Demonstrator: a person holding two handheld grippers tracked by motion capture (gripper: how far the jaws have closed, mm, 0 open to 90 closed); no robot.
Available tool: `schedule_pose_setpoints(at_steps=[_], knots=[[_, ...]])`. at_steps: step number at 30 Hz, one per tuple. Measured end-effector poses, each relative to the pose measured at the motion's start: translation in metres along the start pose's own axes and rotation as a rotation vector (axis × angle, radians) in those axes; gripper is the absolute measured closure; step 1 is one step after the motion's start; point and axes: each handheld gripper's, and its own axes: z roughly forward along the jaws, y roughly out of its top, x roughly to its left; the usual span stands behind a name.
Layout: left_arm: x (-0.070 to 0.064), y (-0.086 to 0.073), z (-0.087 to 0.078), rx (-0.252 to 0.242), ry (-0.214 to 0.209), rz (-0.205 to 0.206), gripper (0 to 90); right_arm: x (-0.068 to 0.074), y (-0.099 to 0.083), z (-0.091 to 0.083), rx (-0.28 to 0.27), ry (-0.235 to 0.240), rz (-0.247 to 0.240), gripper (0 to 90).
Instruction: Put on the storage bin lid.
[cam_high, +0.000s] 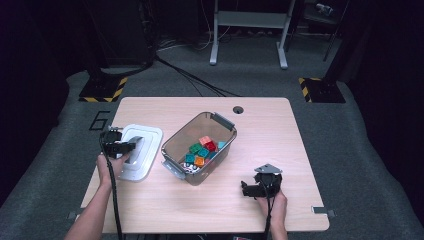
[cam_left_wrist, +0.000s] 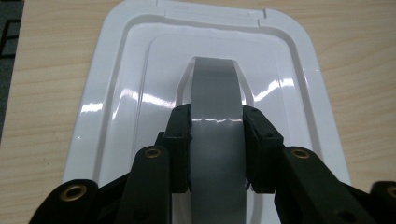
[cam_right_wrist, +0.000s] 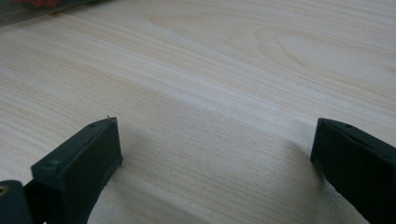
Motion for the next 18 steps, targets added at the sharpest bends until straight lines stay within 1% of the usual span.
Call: schedule_pose_setpoints(at_steps=[2, 3, 4, 6, 8, 12, 13, 16, 18], knots=[[0.0, -0.001, -0.003, -0.006, 0.001, 0.019, 66.7, 0.0, 0.0, 0.0, -0.002, 0.001, 0.006, 1.4], [0.001, -0.001, -0.006, -0.017, 0.002, 0.027, 66.7, 0.0, 0.0, 0.0, 0.001, 0.0, 0.001, 1.4], [0.001, -0.001, -0.009, -0.018, -0.003, 0.032, 66.7, 0.001, 0.0, 0.0, 0.003, -0.001, 0.007, 1.4], [0.003, -0.001, -0.016, -0.03, -0.007, 0.041, 66.7, 0.0, 0.0, 0.0, -0.002, 0.001, -0.005, 1.5], [0.004, 0.001, -0.024, -0.042, -0.009, 0.05, 66.7, 0.0, 0.0, 0.0, -0.002, 0.002, -0.005, 1.5], [0.006, 0.008, -0.037, -0.069, -0.015, 0.064, 66.8, 0.0, 0.0, 0.0, -0.001, 0.001, -0.005, 1.5], [0.007, 0.01, -0.04, -0.066, -0.016, 0.074, 66.8, 0.0, 0.0, 0.0, -0.002, 0.001, -0.005, 1.6], [0.006, 0.017, -0.049, -0.086, -0.026, 0.073, 66.8, 0.0, 0.0, 0.0, -0.001, 0.001, -0.005, 1.6], [0.005, 0.022, -0.053, -0.091, -0.031, 0.083, 66.8, 0.0, 0.0, 0.0, -0.001, 0.001, -0.004, 1.5]])
